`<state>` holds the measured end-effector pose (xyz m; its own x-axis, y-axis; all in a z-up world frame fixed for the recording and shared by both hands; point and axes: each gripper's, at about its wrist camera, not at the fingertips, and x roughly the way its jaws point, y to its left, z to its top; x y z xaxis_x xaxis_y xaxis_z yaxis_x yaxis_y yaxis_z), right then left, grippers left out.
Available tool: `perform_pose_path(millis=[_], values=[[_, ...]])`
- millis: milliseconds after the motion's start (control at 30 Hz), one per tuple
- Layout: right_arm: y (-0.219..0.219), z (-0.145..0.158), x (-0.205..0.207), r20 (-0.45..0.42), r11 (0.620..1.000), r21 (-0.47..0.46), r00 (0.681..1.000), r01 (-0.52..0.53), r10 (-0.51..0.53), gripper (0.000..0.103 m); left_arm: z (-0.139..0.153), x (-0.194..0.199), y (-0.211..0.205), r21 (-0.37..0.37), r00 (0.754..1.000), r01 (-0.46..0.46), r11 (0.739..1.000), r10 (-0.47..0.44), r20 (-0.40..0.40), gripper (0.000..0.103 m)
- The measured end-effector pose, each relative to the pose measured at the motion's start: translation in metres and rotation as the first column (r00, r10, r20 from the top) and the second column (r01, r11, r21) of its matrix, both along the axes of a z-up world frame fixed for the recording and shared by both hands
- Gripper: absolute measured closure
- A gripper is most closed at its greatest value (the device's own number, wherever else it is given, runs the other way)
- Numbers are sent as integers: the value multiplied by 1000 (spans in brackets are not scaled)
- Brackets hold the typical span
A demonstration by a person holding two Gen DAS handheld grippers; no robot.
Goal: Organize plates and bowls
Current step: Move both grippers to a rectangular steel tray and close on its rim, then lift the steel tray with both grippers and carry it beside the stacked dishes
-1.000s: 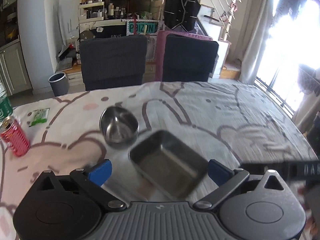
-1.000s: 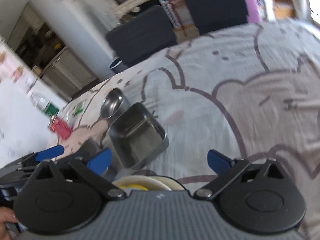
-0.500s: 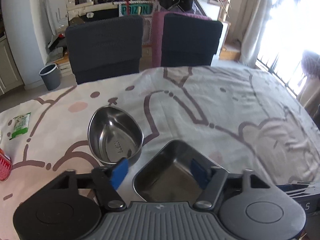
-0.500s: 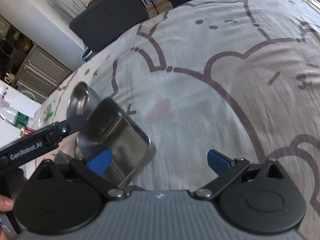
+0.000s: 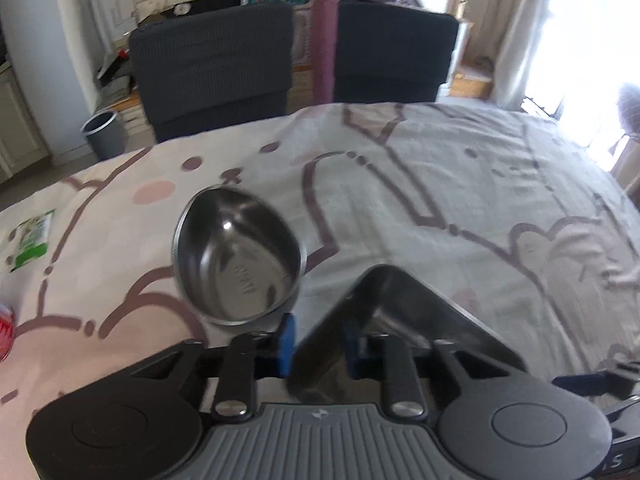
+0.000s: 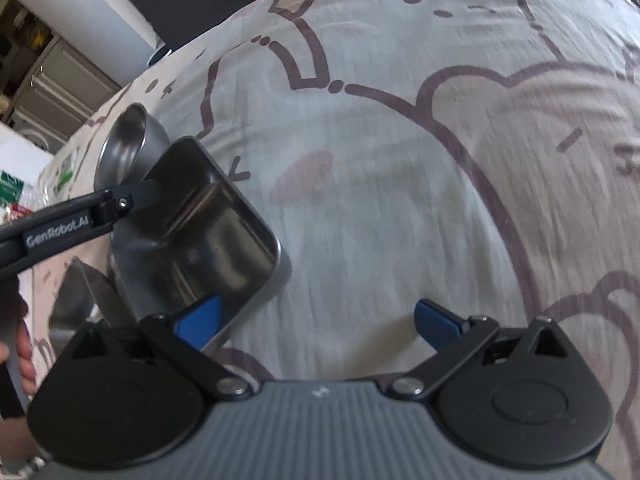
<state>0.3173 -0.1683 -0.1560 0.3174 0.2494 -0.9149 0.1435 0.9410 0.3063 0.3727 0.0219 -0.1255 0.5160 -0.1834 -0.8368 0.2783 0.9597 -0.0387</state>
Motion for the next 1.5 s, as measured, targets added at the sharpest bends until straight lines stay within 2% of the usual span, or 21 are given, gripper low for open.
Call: perform_pose_path(millis=[133,200,300,367,400,433,467,500,600,833,1033,1133,1300,1500], values=[[-8,2,2,22,999,-26,1000,-19,19,3,-4,-3,6,-9,999,-8,1000,8,-38,84],[-13,5,4,34,1000,-11,999,-29,30,11,-8,-5,5,15,998,5,1000,-5,-56,84],[-15,12,6,72,998,6,996,-57,57,34,-12,-10,4,17,997,20,1000,-19,-78,85],[-16,18,7,108,997,10,992,-71,69,61,-13,-13,4,-12,995,29,1000,-30,-95,91],[-15,20,8,123,997,5,990,-71,70,68,-13,-15,3,-31,994,31,999,-34,-105,96],[-15,22,9,134,998,3,989,-70,69,80,-13,-17,2,-43,993,29,999,-34,-111,97],[-15,24,10,140,998,1,988,-68,67,89,-13,-20,0,-50,992,32,998,-38,-117,99],[-15,25,11,145,998,-3,987,-66,65,93,-13,-22,-3,-55,991,40,998,-46,-123,100],[-18,31,13,171,998,-41,984,-49,55,95,-10,-31,-9,-73,991,56,996,-65,-118,101],[-48,61,7,259,999,-25,965,-34,39,97,20,-51,-24,-159,998,45,986,-51,-36,101],[-78,89,-20,327,999,-35,944,-32,42,97,44,-80,-58,-197,999,50,979,-47,23,100],[-99,97,-34,346,999,-34,938,-21,31,97,50,-94,-74,-226,998,61,972,-57,23,99],[-134,102,-58,348,1000,-10,937,0,4,97,53,-121,-107,-234,993,115,965,-113,20,96],[-171,102,-90,334,999,-44,943,5,10,97,45,-146,-142,-252,982,174,952,-186,-25,93]])
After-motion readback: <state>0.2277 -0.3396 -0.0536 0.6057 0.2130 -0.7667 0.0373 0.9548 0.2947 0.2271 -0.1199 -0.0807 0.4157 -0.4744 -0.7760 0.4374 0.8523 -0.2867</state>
